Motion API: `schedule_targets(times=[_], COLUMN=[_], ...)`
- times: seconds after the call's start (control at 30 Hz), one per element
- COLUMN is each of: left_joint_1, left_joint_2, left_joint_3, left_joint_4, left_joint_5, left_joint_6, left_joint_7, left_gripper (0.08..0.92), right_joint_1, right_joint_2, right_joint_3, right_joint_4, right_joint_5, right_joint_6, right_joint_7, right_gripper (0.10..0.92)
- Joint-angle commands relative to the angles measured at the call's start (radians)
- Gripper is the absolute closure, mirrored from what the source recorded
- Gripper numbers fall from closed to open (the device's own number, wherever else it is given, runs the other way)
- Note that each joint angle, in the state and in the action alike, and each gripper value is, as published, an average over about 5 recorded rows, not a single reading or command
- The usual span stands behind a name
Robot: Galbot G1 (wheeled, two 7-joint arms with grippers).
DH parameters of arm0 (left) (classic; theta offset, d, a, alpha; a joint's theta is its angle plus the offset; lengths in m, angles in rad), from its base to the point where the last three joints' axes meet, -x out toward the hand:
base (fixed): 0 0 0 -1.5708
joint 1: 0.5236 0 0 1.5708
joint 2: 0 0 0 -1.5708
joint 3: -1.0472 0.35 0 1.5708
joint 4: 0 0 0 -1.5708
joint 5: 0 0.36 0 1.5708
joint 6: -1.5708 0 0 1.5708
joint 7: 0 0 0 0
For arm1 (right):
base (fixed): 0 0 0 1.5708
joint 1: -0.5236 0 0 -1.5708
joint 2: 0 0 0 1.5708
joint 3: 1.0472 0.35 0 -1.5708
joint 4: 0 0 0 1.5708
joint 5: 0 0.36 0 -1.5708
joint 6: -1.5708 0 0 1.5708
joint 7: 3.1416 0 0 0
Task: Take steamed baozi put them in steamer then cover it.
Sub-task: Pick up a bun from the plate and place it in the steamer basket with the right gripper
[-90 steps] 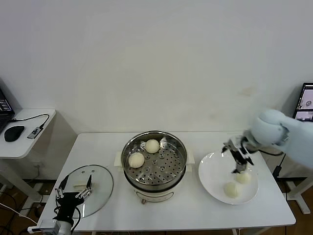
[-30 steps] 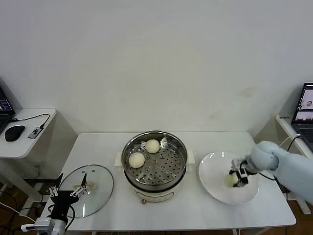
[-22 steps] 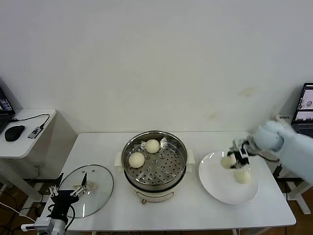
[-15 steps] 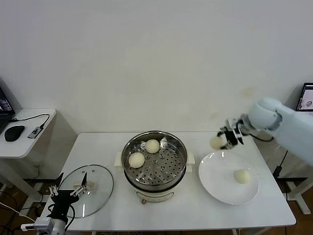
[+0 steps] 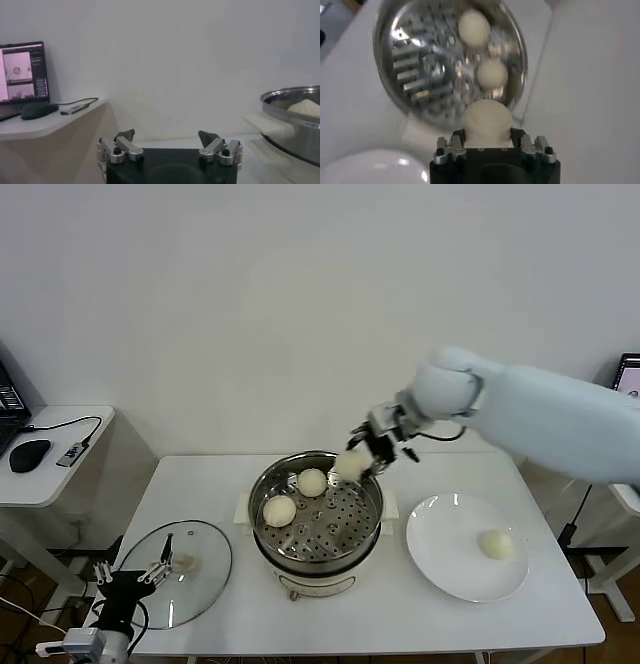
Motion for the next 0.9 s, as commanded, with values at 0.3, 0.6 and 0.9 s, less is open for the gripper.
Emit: schedule_targets(times=[0.3, 0.6, 0.9], left_joint_1=[0.004, -0.001, 0.007], left_joint_2=[0.000, -0.011, -0.015], left_joint_3=[-0.021, -0.016, -0.020], left_joint_4=[-0.008, -0.002, 0.002], left_joint_5=[-0.006, -0.004, -0.003], left_joint_6=[-0.003, -0.010, -0.017], left_joint_7=[-0.002, -0.002, -0.002], left_gripper=[0.177, 0.177, 0.177], right_joint_1=[0.009, -0.006, -0.009], right_joint_2=[0.267, 0.270, 0.260], right_joint_3=[-0.175, -0.178, -0.183], right_joint_4=[-0.053, -0.020, 0.007], right_joint_5=[-0.268, -0.273, -0.272], right_joint_6=[0.351, 0.386, 0.392], right_joint_7=[-0.063, -0.072, -0.096], right_gripper=[0.454, 0.457, 0.457])
